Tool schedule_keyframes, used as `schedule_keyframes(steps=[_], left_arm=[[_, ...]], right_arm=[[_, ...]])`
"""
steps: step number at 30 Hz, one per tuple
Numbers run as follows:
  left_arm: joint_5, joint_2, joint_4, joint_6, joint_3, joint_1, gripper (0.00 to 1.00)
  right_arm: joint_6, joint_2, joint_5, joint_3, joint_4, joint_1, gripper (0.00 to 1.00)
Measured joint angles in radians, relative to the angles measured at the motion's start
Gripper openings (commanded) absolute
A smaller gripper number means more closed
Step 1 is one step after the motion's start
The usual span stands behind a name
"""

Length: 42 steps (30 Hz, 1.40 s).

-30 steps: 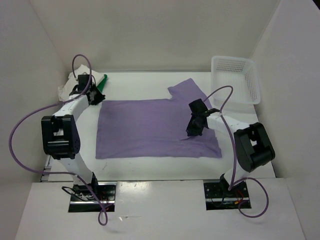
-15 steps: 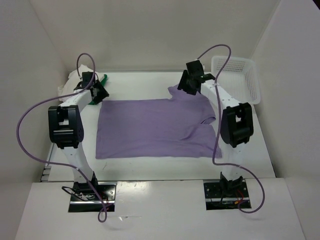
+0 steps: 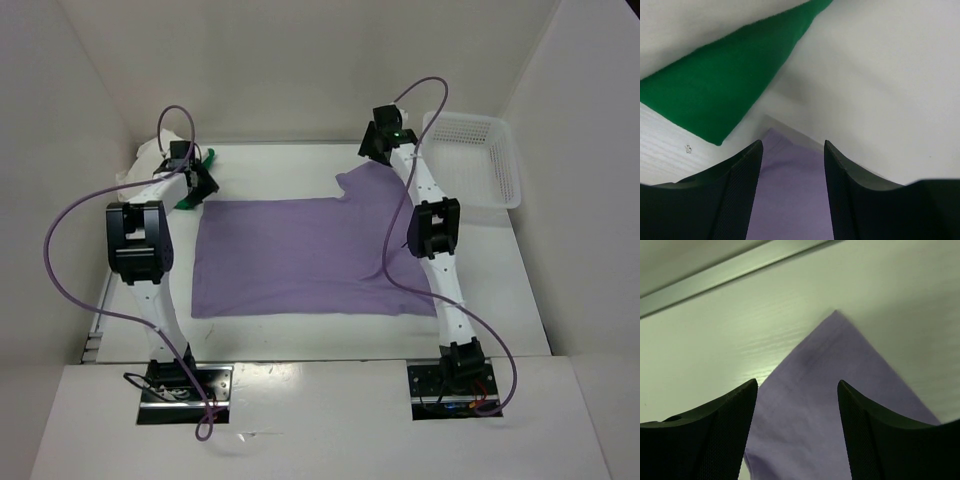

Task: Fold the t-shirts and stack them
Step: Grap the side of the flattened tshirt furthest away from the robot with both arms

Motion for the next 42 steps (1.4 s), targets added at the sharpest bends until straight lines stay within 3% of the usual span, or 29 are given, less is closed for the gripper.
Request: schedule_keyframes(steps=[17,29,32,36,42], left_arm=[[-0.019,0.084,-0.053,0.002,0.072,0.0,0.52],[-0.023,0.111,-0.06,0.003,0.106,0.0,0.52],[-0.024,0.121,-0.061,0.003,0.119,0.0,0.52],[-0.025,0.135,-0.061,0.001,0.138,0.0,0.44],[-0.026,0.138,-0.066,0.0,0.142,0.0,0.21]], right_arm=[[-0.002,0.128,0.063,0.105,0.043,-0.059,0.71],[-0.011,0.154,0.053,0.109,0.105,-0.059,0.6],[-0.011,0.16,0.045,0.114,0.114,-0.059,0.53],[-0.002,0.164,0.025,0.118,0.119,-0.059,0.4],[0.025,0.17,-0.016,0.121,0.121,-0.065,0.15]])
